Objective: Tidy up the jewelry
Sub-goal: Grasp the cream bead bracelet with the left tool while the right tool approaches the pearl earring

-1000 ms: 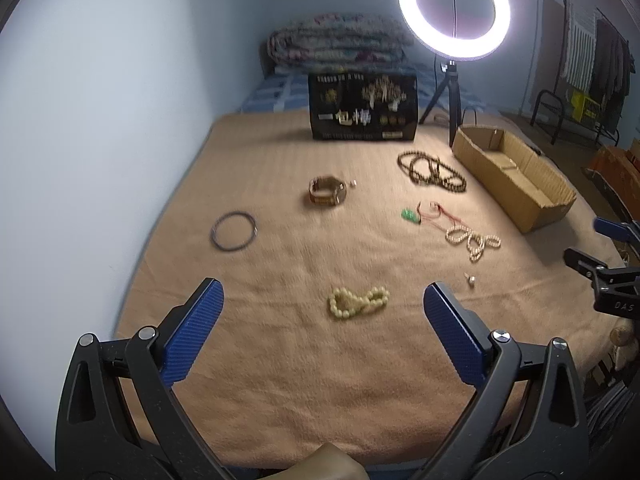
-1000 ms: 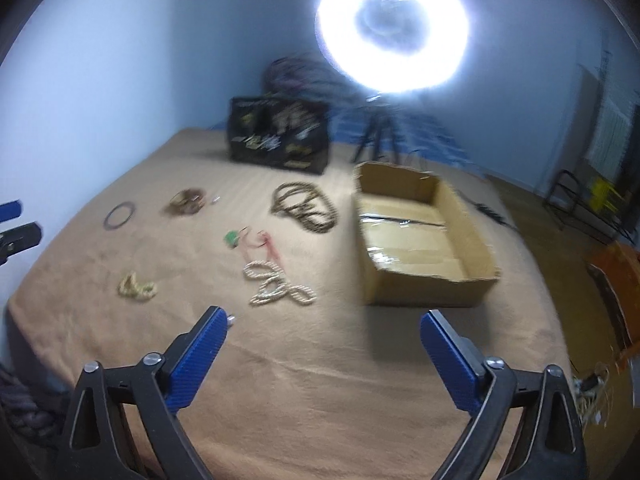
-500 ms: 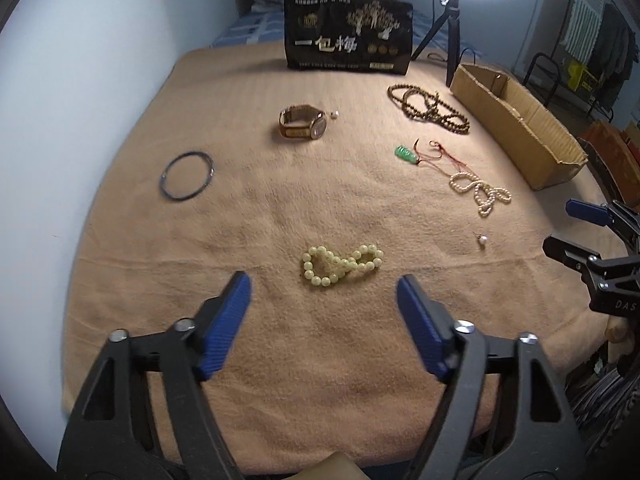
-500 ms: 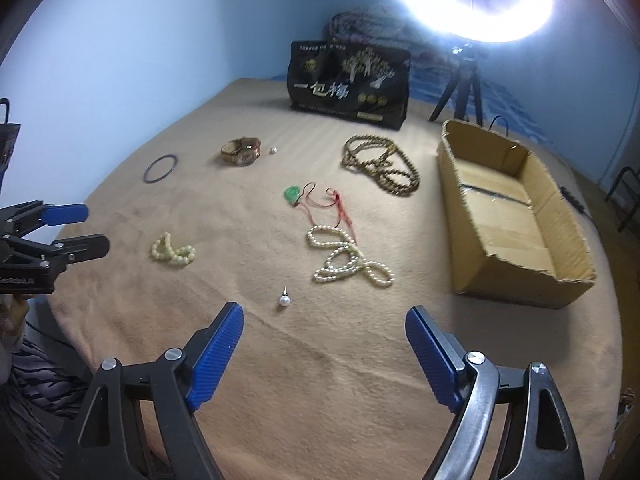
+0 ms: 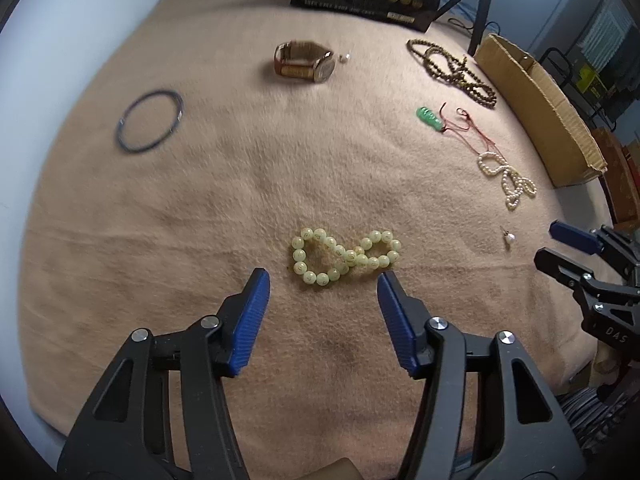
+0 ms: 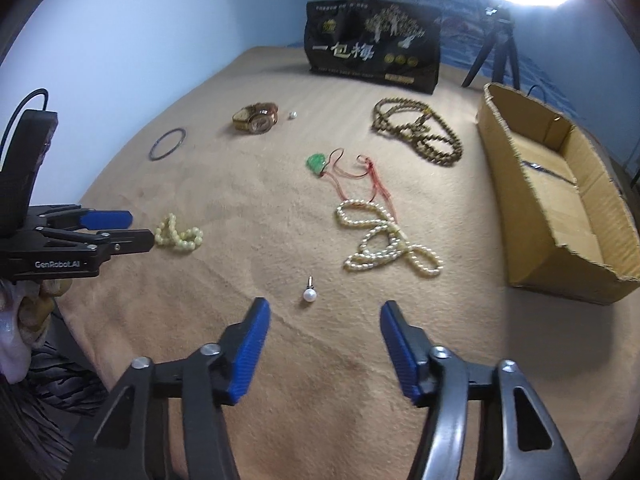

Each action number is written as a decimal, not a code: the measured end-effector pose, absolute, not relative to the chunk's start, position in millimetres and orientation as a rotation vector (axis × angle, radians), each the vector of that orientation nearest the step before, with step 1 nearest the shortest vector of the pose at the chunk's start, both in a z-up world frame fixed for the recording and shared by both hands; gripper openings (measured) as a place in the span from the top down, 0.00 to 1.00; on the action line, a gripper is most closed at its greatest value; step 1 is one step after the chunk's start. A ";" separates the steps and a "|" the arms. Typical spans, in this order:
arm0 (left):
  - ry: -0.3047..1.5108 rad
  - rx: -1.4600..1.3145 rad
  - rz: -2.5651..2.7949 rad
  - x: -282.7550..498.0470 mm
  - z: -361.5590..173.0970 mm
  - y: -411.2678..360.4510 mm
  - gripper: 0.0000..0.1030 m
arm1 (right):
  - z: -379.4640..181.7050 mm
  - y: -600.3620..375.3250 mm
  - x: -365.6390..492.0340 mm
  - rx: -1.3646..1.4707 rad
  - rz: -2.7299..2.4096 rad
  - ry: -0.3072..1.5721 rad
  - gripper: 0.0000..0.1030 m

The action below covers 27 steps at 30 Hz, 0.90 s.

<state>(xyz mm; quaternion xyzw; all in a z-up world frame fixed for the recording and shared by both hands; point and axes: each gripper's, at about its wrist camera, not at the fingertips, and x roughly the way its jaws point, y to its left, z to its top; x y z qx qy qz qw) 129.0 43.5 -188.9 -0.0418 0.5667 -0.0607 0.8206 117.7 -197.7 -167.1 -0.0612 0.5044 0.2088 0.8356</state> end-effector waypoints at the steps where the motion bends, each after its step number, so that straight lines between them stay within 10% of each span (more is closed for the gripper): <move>1: 1.214 -0.103 -0.129 130.9 -191.4 45.1 0.43 | -169.4 -196.3 118.8 -0.127 0.448 1.076 0.52; 15: 1.251 -0.174 -0.132 150.9 -209.1 44.3 0.52 | -193.2 -177.4 135.8 -0.163 0.466 1.127 0.64; 27: 1.245 -0.168 -0.161 156.7 -211.4 35.0 0.93 | -198.4 -170.6 139.0 -0.222 0.470 1.111 0.80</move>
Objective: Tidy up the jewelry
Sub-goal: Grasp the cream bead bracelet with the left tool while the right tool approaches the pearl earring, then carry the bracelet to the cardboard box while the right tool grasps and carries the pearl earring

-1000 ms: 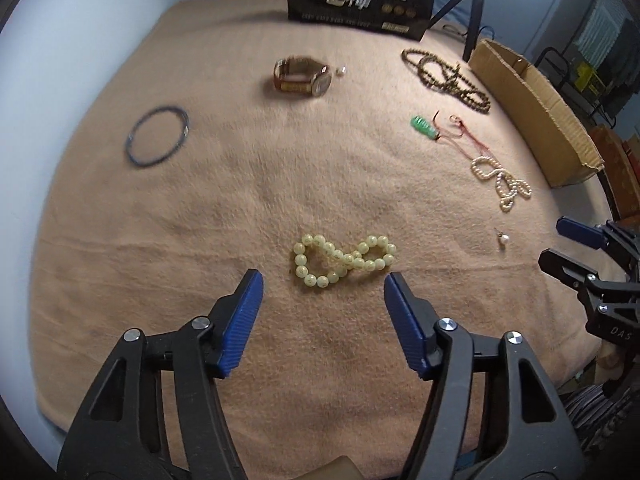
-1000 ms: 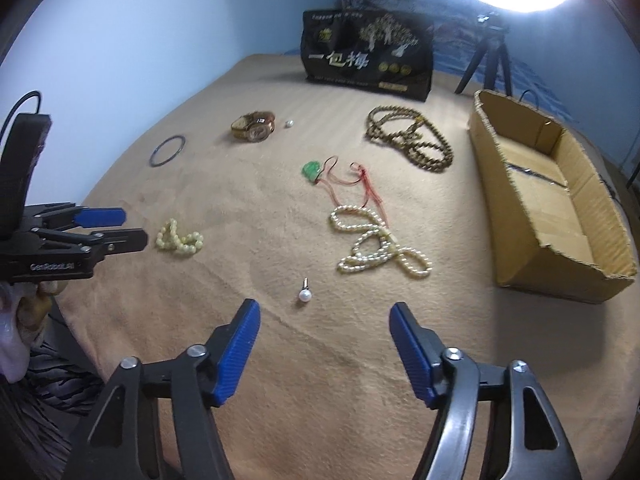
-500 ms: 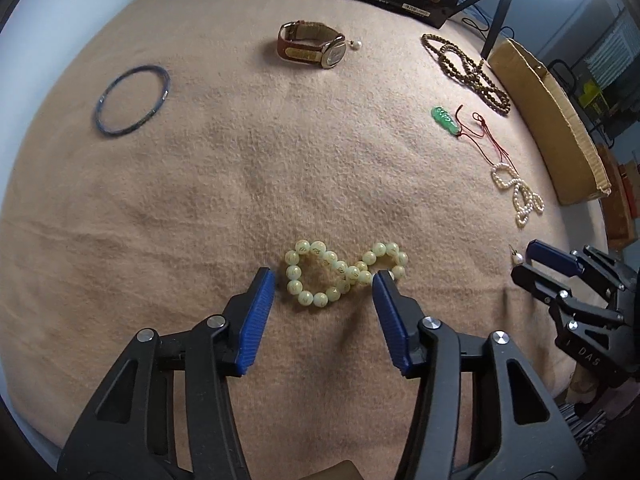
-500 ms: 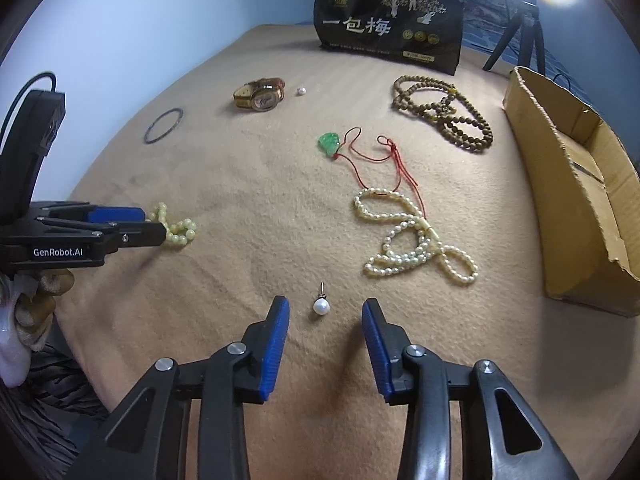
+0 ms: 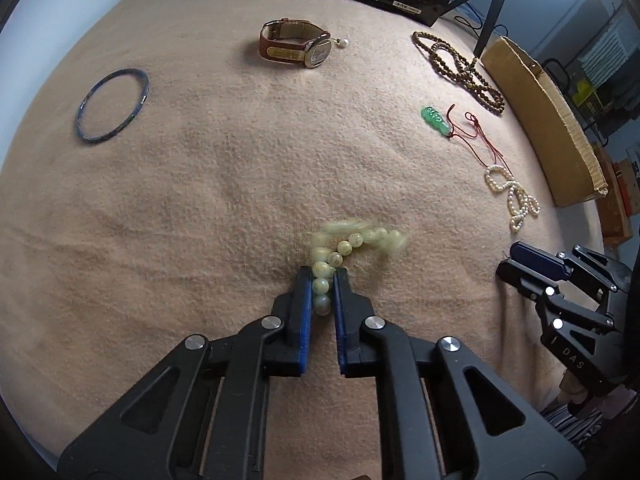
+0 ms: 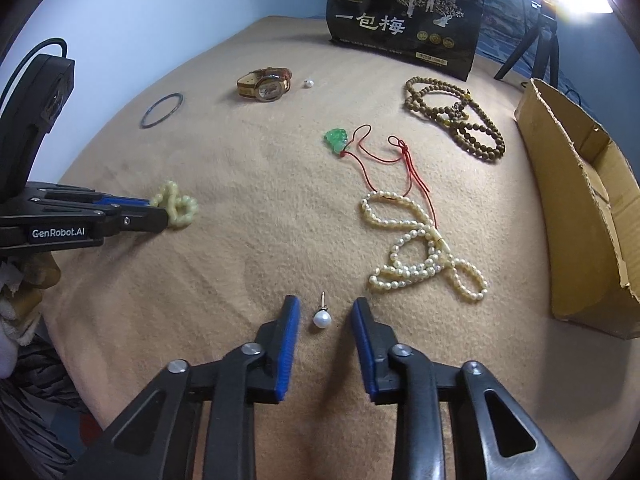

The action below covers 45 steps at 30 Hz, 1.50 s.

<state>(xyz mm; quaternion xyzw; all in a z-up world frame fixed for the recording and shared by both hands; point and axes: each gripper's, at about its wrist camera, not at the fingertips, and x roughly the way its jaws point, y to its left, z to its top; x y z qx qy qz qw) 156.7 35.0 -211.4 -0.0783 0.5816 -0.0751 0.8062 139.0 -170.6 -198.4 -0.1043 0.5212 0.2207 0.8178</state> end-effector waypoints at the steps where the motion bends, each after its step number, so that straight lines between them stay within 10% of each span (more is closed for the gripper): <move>1: 1.243 -0.166 -0.160 155.8 -211.2 35.8 0.94 | -198.4 -171.0 138.9 -0.220 0.472 1.110 0.82; 6: 1.234 -0.158 -0.155 155.1 -209.7 35.3 0.94 | -198.6 -174.3 140.6 -0.209 0.476 1.103 0.94; 45: 0.930 -0.159 -0.257 170.4 -89.6 -19.1 0.95 | -96.8 -263.6 161.5 -0.036 0.350 0.867 0.94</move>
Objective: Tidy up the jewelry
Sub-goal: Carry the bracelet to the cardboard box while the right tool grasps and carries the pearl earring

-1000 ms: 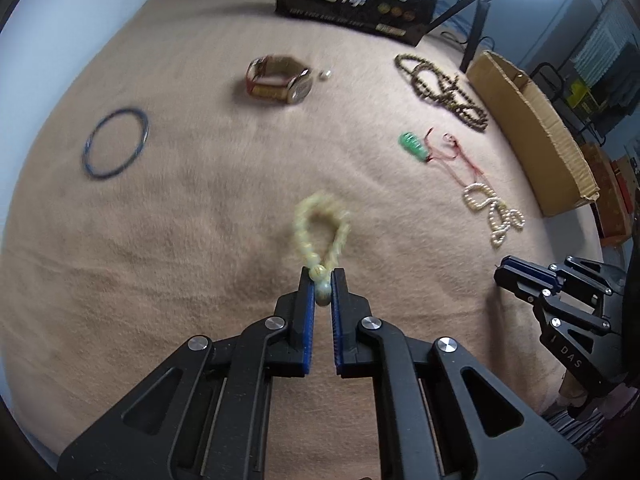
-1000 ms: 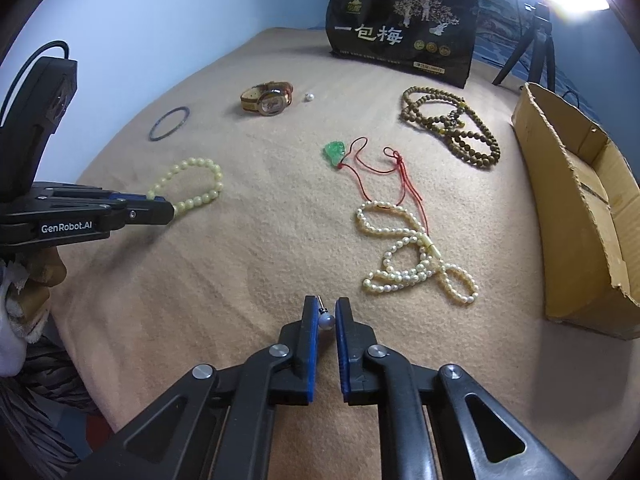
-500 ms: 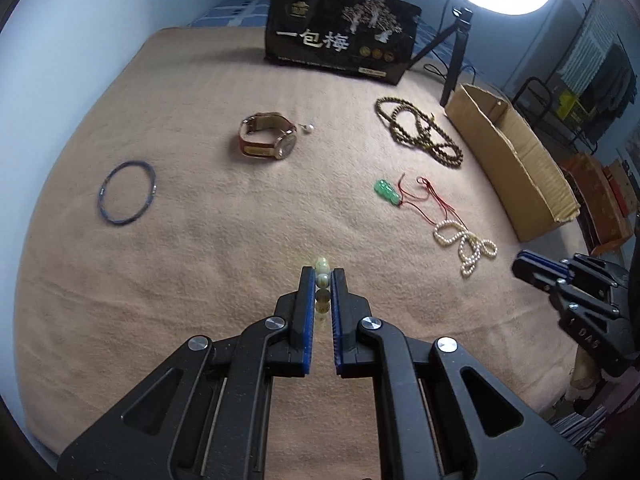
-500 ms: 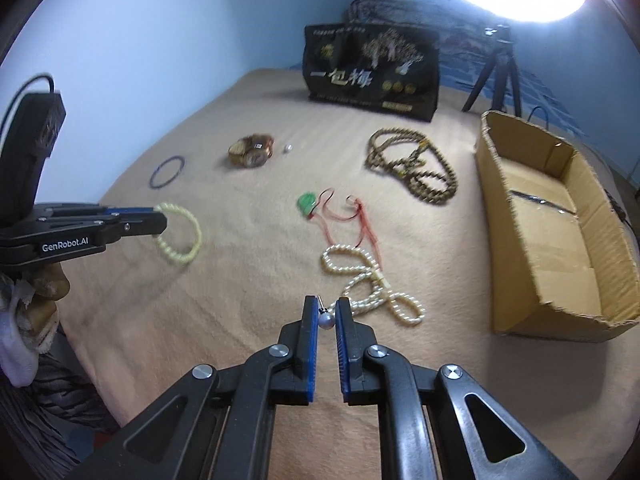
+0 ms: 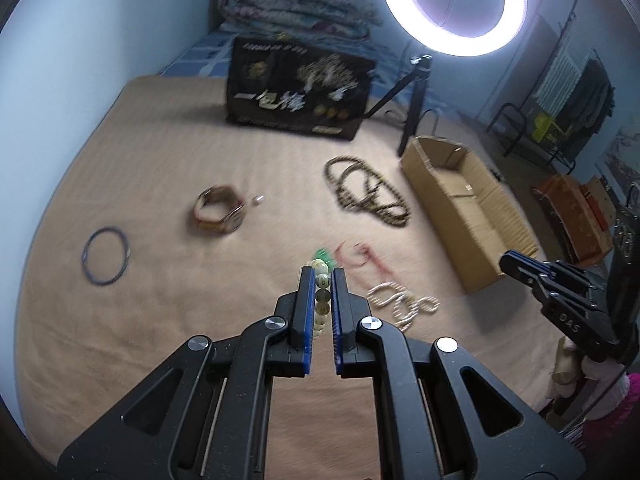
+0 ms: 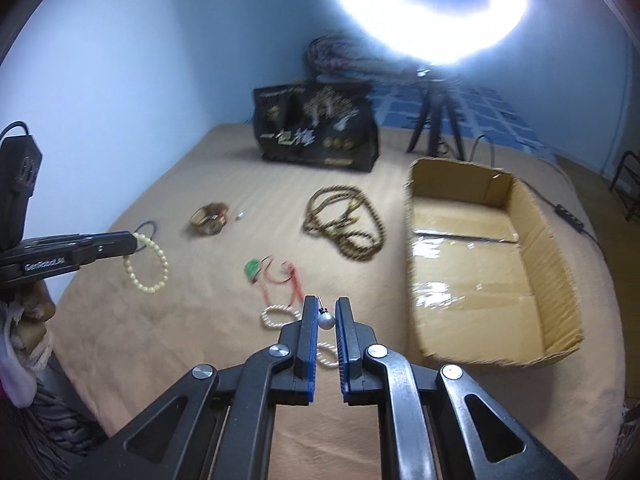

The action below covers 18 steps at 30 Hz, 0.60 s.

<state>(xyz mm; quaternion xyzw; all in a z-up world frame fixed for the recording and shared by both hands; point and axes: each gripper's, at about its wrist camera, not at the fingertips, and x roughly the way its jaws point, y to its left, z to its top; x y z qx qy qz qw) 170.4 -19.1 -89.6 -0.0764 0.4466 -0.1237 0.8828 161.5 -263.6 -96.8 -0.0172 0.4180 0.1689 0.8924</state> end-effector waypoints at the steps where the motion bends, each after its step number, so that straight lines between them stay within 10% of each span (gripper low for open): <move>1: 0.924 -0.159 -0.267 172.0 -86.4 -24.6 0.95 | -94.4 -268.2 163.1 -0.031 0.343 0.863 0.94; 18: 0.881 -0.200 -0.439 202.5 -53.5 -124.5 0.95 | -73.3 -332.3 195.1 0.032 0.228 0.823 0.94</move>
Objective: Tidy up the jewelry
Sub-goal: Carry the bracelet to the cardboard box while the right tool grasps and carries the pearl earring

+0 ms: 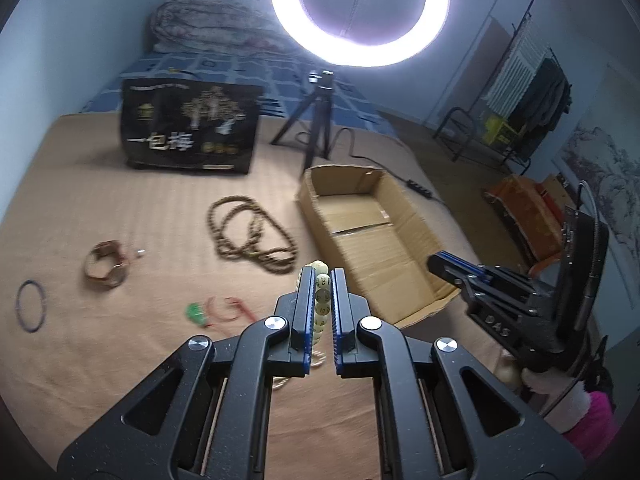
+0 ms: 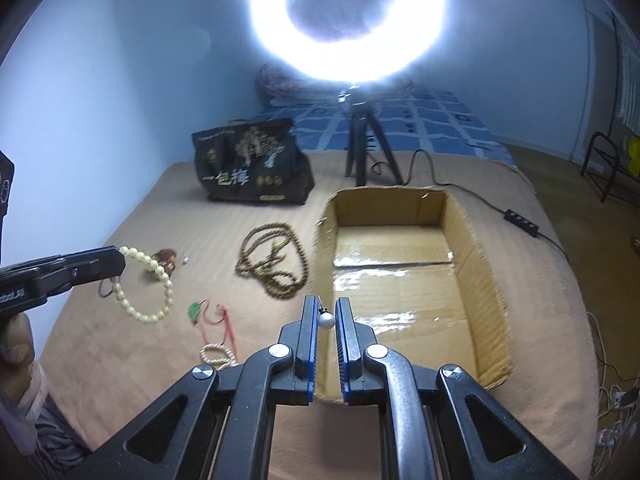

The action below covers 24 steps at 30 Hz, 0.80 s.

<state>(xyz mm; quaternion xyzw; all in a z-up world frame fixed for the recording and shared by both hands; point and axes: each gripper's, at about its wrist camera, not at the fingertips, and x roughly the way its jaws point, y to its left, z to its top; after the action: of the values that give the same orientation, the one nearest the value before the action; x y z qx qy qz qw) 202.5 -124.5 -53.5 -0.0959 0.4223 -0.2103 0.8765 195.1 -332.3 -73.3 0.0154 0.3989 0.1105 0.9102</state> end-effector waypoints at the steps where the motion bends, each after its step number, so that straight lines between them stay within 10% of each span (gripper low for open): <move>1: 0.881 -0.204 -0.449 204.4 -52.4 -131.2 0.95 | -71.9 -336.1 198.3 0.035 0.219 0.819 0.94; 24: 0.952 -0.193 -0.533 235.3 -88.7 -233.8 0.95 | -90.0 -389.2 249.8 0.165 0.105 0.856 0.90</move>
<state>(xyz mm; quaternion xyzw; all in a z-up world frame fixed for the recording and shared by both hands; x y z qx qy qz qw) 235.3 -233.8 -88.7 -0.0917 0.4521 -0.2531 0.8504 249.8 -389.2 -90.0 0.0796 0.4144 0.0507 0.9052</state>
